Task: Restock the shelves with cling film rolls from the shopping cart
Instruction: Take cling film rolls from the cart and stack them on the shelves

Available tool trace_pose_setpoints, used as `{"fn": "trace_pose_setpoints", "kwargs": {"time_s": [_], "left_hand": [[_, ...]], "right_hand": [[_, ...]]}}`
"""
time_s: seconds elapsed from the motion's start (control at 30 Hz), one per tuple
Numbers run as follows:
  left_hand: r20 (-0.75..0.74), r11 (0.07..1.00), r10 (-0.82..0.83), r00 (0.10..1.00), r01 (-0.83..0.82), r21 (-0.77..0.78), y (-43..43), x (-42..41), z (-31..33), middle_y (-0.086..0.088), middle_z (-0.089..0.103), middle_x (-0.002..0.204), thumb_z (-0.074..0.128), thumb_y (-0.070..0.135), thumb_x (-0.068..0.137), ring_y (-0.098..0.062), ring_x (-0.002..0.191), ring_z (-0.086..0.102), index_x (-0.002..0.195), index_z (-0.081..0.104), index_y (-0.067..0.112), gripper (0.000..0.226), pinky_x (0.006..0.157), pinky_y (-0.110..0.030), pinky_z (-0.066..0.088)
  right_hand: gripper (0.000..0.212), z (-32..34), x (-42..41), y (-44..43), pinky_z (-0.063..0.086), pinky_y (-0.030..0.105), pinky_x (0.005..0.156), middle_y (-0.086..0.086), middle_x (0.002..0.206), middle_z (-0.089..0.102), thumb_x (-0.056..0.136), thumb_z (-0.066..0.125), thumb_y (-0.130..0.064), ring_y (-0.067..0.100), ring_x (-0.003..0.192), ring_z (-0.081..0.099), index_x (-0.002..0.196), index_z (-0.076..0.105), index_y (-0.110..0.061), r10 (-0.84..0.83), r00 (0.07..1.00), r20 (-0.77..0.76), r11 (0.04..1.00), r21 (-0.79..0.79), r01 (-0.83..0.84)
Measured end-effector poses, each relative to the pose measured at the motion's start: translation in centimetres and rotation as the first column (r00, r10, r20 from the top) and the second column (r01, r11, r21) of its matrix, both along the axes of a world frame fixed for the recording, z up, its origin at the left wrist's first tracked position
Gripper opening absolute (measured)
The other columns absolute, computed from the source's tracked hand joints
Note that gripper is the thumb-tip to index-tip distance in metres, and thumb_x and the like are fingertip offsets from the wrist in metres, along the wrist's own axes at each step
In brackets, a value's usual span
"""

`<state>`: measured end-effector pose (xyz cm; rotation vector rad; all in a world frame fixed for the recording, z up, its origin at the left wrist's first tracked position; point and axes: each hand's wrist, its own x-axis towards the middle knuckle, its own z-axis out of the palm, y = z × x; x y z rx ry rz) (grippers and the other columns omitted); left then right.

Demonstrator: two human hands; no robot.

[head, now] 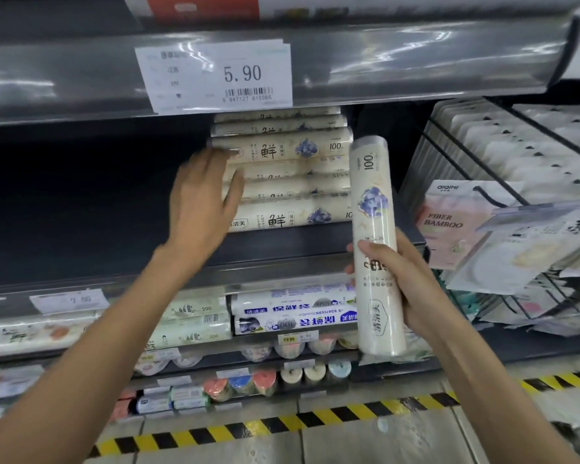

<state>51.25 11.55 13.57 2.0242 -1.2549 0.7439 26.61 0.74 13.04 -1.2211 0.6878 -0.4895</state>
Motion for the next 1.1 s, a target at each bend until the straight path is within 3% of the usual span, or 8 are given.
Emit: {"fn": "trace_pose_setpoints", "kwargs": {"time_s": [0.27, 0.5, 0.67, 0.73, 0.87, 0.97, 1.03, 1.1], "left_hand": [[0.08, 0.955, 0.207, 0.975, -0.219, 0.201, 10.0, -0.1, -9.9, -0.02, 0.065, 0.103, 0.03, 0.025, 0.1, -0.037, 0.093, 0.06, 0.101, 0.062, -0.004, 0.043, 0.083, -0.045, 0.044], [0.266, 0.949, 0.242, 0.933, -0.285, 0.137, 8.8, 1.7, -10.5, -0.015, 0.066, 0.096, 0.029, 0.025, 0.098, -0.026, 0.082, 0.048, 0.092, 0.062, 0.003, 0.04, 0.066, -0.035, 0.031], [0.342, 0.955, 0.235, 0.91, -0.281, 0.092, 8.9, 2.5, -10.9, -0.013, 0.067, 0.093, 0.026, 0.028, 0.101, -0.023, 0.081, 0.047, 0.09, 0.061, 0.006, 0.043, 0.064, -0.033, 0.031], [0.24, 0.95, 0.239, 0.941, -0.277, 0.141, 9.0, 1.6, -9.8, -0.014, 0.066, 0.097, 0.023, 0.033, 0.103, -0.027, 0.084, 0.053, 0.094, 0.061, 0.005, 0.048, 0.068, -0.036, 0.036], [-0.353, 0.993, 0.056, 0.934, -0.017, 0.113, 9.2, -6.0, -4.6, -0.002, 0.049, 0.135, 0.028, 0.051, 0.095, -0.017, 0.122, 0.045, 0.131, 0.048, 0.019, 0.052, 0.101, -0.037, 0.034], [-0.753, 0.928, -0.157, 0.64, 0.357, 0.11, 8.6, -11.8, 0.6, 0.025, 0.041, 0.137, 0.043, 0.074, 0.077, 0.013, 0.11, 0.047, 0.136, 0.025, 0.055, 0.064, 0.087, -0.02, 0.046], [-0.763, 0.903, -0.15, 0.629, 0.401, 0.153, 8.5, -12.2, 2.2, 0.027, 0.055, 0.115, 0.064, 0.07, 0.066, 0.008, 0.09, 0.057, 0.131, 0.031, 0.059, 0.074, 0.064, -0.015, 0.052], [-0.78, 0.911, -0.185, 0.598, 0.403, 0.093, 8.9, -11.2, 3.1, 0.025, 0.062, 0.103, 0.076, 0.055, 0.062, 0.003, 0.086, 0.06, 0.122, 0.048, 0.052, 0.067, 0.061, -0.017, 0.053]], "right_hand": [[0.034, 3.6, 3.2, -1.6, 0.05, 0.021, 0.054, 0.001, 0.084, 0.066, 0.078, 0.071, -0.016, 0.005, 0.063, 0.064, 0.11, 0.06, -0.021, 0.118, 0.972, -0.203, 0.937, -0.301, -0.177], [0.01, 2.8, 4.7, 0.4, 0.051, 0.025, 0.058, 0.001, 0.071, 0.064, 0.084, 0.065, -0.022, 0.013, 0.064, 0.062, 0.09, 0.062, -0.014, 0.168, 0.976, -0.137, 0.97, -0.153, -0.188], [0.034, 2.4, 3.3, 0.8, 0.052, 0.038, 0.075, 0.013, 0.086, 0.062, 0.084, 0.067, -0.028, 0.024, 0.08, 0.061, 0.103, 0.06, 0.0, 0.103, 0.991, -0.08, 0.99, -0.091, -0.11], [0.038, 2.3, 2.7, 1.1, 0.051, 0.047, 0.086, 0.016, 0.092, 0.062, 0.083, 0.067, -0.03, 0.027, 0.086, 0.061, 0.107, 0.06, -0.001, 0.074, 0.997, -0.033, 0.996, -0.052, -0.076], [0.042, 2.0, 2.2, 3.1, 0.052, 0.046, 0.091, 0.019, 0.104, 0.064, 0.08, 0.064, -0.03, 0.028, 0.099, 0.063, 0.113, 0.058, -0.004, -0.019, 0.996, 0.091, 0.996, 0.086, 0.011], [0.054, 1.9, 2.4, 5.3, 0.055, 0.033, 0.085, 0.013, 0.107, 0.065, 0.074, 0.068, -0.03, 0.022, 0.103, 0.064, 0.12, 0.053, -0.004, -0.08, 0.969, 0.234, 0.974, 0.226, 0.026], [0.064, 1.9, 2.4, 6.5, 0.052, 0.035, 0.093, 0.014, 0.115, 0.064, 0.072, 0.07, -0.031, 0.023, 0.111, 0.062, 0.127, 0.049, -0.005, -0.092, 0.958, 0.27, 0.962, 0.272, 0.016], [0.076, 1.9, 2.1, 6.9, 0.048, 0.04, 0.098, 0.015, 0.122, 0.062, 0.069, 0.074, -0.038, 0.023, 0.115, 0.06, 0.131, 0.046, -0.006, -0.054, 0.961, 0.27, 0.963, 0.268, -0.021]]}}
